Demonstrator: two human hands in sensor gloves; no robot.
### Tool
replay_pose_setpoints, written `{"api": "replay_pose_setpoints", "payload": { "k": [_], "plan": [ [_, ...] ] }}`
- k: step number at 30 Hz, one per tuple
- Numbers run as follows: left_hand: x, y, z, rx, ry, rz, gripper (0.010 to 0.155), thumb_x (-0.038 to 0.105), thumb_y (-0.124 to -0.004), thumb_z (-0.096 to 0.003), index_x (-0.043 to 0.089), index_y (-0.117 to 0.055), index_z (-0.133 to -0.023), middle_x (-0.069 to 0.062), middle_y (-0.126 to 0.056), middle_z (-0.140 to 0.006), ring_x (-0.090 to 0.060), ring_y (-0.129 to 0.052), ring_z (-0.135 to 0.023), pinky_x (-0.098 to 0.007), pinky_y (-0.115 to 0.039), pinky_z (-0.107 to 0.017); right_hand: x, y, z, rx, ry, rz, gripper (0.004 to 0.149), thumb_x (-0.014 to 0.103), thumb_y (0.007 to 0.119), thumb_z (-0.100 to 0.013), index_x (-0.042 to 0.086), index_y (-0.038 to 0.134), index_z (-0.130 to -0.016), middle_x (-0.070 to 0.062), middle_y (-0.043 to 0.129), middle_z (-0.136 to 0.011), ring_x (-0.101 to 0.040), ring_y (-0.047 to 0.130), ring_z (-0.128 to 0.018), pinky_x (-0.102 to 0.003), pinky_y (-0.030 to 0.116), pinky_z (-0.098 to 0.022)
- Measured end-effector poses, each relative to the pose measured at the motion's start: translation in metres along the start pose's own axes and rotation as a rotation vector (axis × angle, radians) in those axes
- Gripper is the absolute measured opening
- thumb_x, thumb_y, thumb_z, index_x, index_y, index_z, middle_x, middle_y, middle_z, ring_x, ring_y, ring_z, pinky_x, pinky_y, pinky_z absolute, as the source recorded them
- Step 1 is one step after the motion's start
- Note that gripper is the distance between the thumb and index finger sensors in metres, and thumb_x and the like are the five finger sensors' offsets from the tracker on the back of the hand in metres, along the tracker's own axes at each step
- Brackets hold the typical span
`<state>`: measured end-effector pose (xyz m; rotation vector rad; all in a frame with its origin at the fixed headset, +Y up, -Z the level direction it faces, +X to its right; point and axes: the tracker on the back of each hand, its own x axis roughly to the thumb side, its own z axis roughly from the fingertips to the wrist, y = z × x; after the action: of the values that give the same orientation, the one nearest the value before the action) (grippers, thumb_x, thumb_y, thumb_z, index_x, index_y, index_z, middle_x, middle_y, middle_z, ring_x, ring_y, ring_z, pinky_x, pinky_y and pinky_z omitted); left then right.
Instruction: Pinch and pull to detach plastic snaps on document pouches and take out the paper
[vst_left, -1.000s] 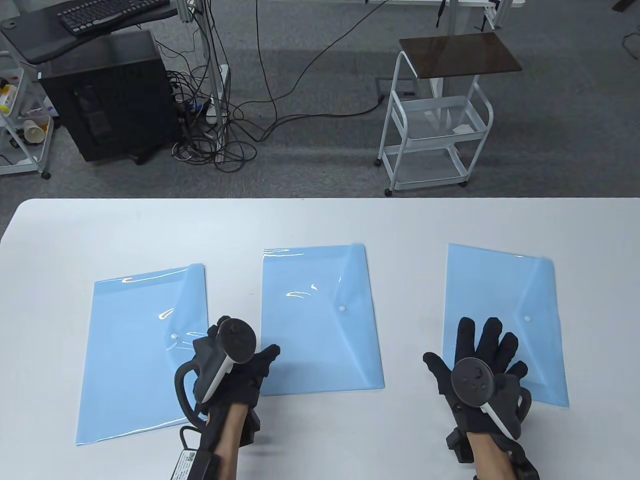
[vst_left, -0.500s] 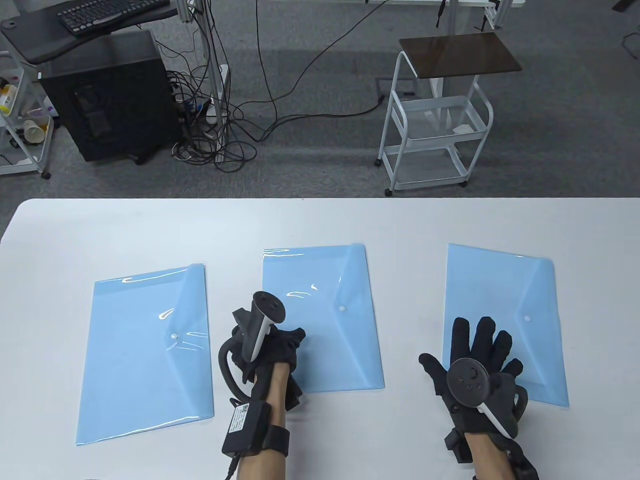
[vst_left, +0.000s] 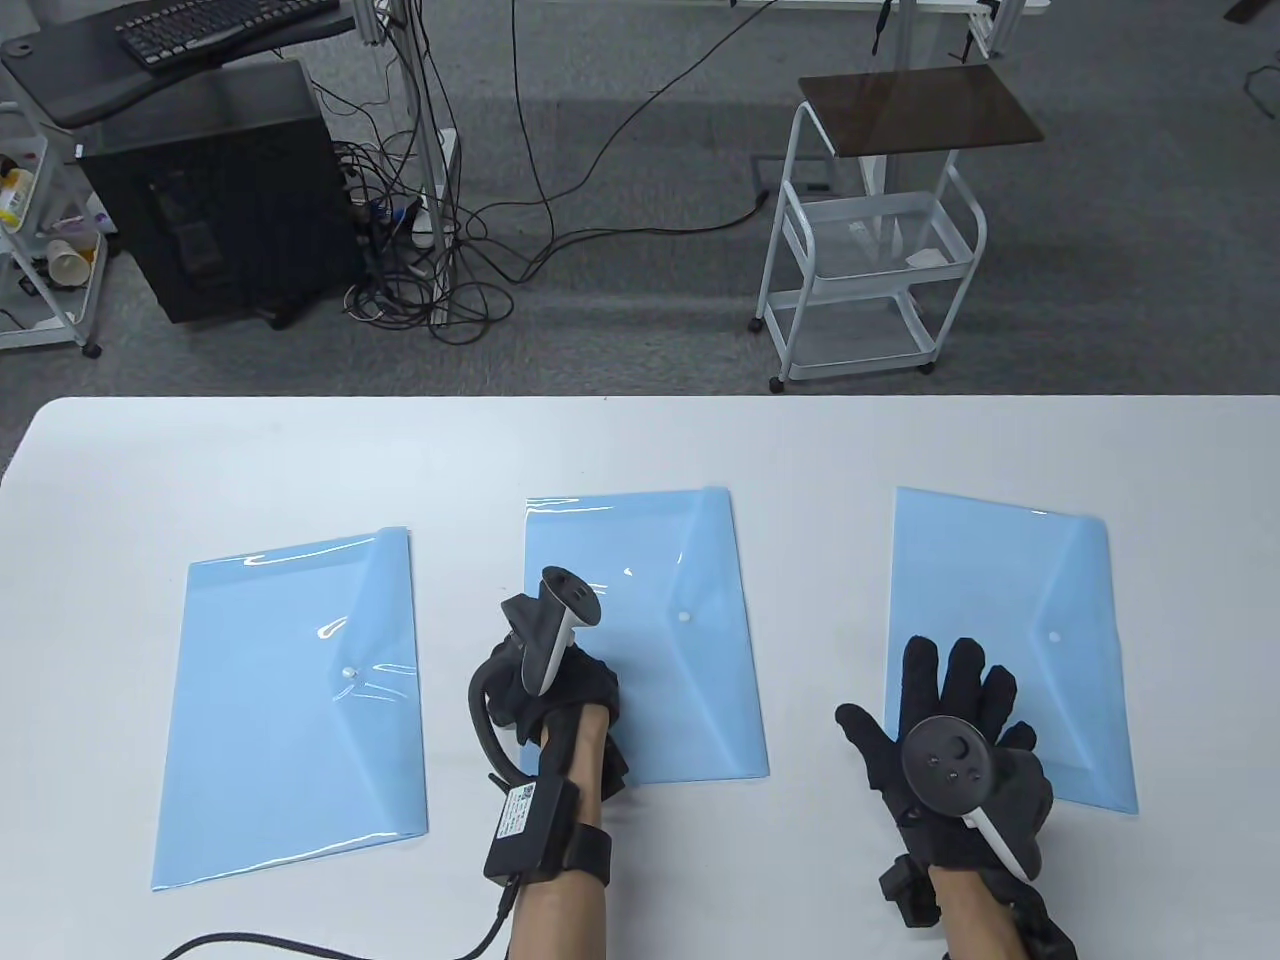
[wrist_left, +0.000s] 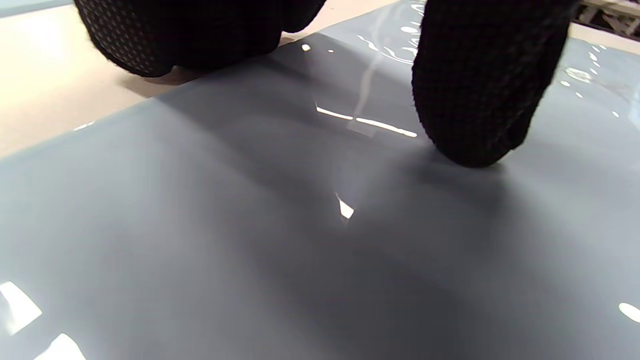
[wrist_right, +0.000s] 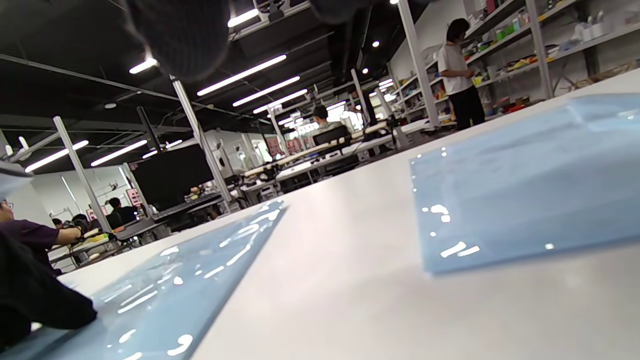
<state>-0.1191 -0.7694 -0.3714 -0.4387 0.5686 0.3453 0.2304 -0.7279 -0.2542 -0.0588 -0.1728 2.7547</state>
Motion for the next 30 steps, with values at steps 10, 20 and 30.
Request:
{"api": "replay_pose_setpoints", "payload": {
  "k": [10, 20, 30],
  "plan": [
    [-0.019, 0.007, -0.007, 0.044, 0.003, 0.122, 0.050, 0.040, -0.101, -0.0426, 0.017, -0.087, -0.085, 0.001, -0.095, -0.072, -0.027, -0.096, -0.059, -0.055, -0.082, -0.052, 0.001, 0.003, -0.003, 0.011, -0.003, 0.007, 0.091, 0.063, 0.066, -0.055, 0.005, 0.034, -0.118, -0.042, 0.027, -0.121, -0.075, 0.030, -0.097, -0.092, 0.034, -0.053],
    [-0.031, 0.016, 0.005, -0.002, -0.105, 0.277, 0.041, 0.031, -0.090, -0.0503, 0.022, -0.081, -0.089, -0.006, -0.101, -0.077, -0.022, -0.111, -0.054, -0.034, -0.098, -0.034, -0.002, -0.002, 0.002, 0.003, -0.003, -0.024, 0.091, 0.063, 0.067, -0.055, 0.005, 0.035, -0.117, -0.042, 0.030, -0.120, -0.075, 0.032, -0.097, -0.092, 0.035, -0.053],
    [-0.078, 0.038, 0.029, -0.048, -0.266, 0.659, 0.042, 0.028, -0.086, -0.0524, 0.025, -0.080, -0.094, -0.003, -0.101, -0.080, -0.020, -0.113, -0.047, -0.030, -0.098, -0.031, 0.000, -0.002, 0.002, 0.001, -0.019, -0.033, 0.091, 0.063, 0.067, -0.055, 0.004, 0.036, -0.117, -0.042, 0.032, -0.120, -0.075, 0.034, -0.097, -0.092, 0.036, -0.053]
  ]
}}
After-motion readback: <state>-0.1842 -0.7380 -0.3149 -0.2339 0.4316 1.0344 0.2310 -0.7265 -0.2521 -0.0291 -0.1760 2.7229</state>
